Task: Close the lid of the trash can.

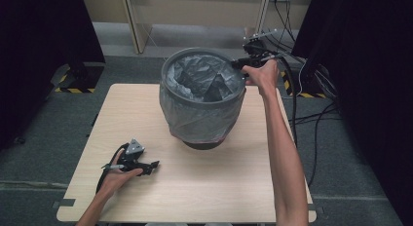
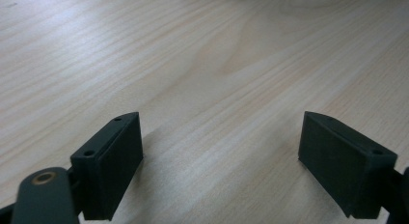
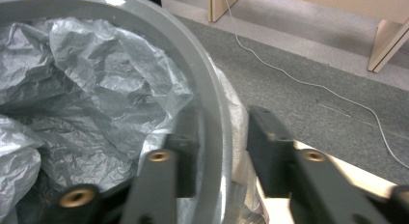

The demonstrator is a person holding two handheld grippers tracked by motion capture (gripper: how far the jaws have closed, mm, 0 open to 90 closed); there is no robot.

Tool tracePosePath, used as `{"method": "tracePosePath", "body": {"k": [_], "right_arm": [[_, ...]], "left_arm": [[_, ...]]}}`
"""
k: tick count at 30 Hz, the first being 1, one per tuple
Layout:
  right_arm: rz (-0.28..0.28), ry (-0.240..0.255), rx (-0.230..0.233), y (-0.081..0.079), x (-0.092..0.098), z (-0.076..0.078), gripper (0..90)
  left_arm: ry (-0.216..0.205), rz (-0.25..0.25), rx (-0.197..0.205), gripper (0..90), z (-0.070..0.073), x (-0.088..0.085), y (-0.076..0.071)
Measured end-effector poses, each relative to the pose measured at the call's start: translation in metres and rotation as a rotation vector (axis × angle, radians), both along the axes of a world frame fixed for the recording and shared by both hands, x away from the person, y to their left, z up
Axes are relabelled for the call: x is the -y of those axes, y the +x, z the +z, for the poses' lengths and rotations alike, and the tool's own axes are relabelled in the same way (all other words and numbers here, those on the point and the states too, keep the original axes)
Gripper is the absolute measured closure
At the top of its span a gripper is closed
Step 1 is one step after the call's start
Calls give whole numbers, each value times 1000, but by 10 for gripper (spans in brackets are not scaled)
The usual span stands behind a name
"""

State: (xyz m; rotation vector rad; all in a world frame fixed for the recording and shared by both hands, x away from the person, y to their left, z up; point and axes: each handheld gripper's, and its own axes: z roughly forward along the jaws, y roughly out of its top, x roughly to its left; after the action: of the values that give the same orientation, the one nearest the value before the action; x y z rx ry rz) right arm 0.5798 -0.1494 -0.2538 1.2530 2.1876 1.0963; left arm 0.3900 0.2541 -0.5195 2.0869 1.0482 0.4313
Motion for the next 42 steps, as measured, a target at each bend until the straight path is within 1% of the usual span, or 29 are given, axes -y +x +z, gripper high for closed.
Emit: {"method": "tracePosePath", "body": {"k": [1, 3, 5, 7, 9, 11, 15, 20, 22, 24, 26, 28, 30, 31, 33, 37, 39, 42], "right_arm": [[2, 8, 1, 0, 1, 0, 583], [8, 25, 20, -1, 5, 1, 525], [19, 60, 34, -3, 9, 2, 499], [29, 79, 43, -6, 13, 2, 472], [26, 83, 56, -9, 18, 2, 460], [33, 93, 62, -12, 21, 1, 448], [37, 100, 67, -15, 27, -2, 433], [37, 109, 70, -15, 30, -5, 407], [39, 108, 66, -14, 30, -6, 397], [41, 109, 60, -14, 29, -7, 386], [43, 110, 60, -13, 29, -7, 382], [47, 114, 64, -12, 29, -7, 382], [47, 110, 61, -11, 29, -8, 381], [46, 109, 58, -11, 29, -8, 381], [43, 117, 57, -10, 29, -10, 379], [44, 121, 52, -10, 28, -12, 375], [46, 120, 53, -9, 28, -12, 376], [42, 121, 49, -9, 29, -13, 375]], "left_arm": [[-12, 2, 5, 150, 4, -1, 0], [-50, 12, 20, 150, 14, -4, 1], [-84, 18, 44, 149, 29, -7, 1], [-107, 20, 70, 148, 47, -10, 0], [-127, 21, 110, 148, 66, -13, 0], [-161, 22, 146, 147, 86, -15, 1], [-237, 10, 178, 146, 119, -15, 9], [-227, 8, 228, 146, 155, -10, 19], [-239, -10, 238, 146, 169, -7, 24], [-255, -17, 247, 146, 184, -4, 30], [-267, -6, 277, 146, 199, -1, 36], [-290, -7, 288, 145, 213, 3, 42], [-312, -14, 291, 145, 223, 7, 49], [-311, -8, 293, 146, 226, 10, 51], [-307, 4, 318, 146, 232, 16, 52], [-329, 8, 330, 146, 243, 26, 59], [-329, 5, 328, 146, 248, 31, 63], [-317, 1, 319, 146, 252, 39, 71]]}}
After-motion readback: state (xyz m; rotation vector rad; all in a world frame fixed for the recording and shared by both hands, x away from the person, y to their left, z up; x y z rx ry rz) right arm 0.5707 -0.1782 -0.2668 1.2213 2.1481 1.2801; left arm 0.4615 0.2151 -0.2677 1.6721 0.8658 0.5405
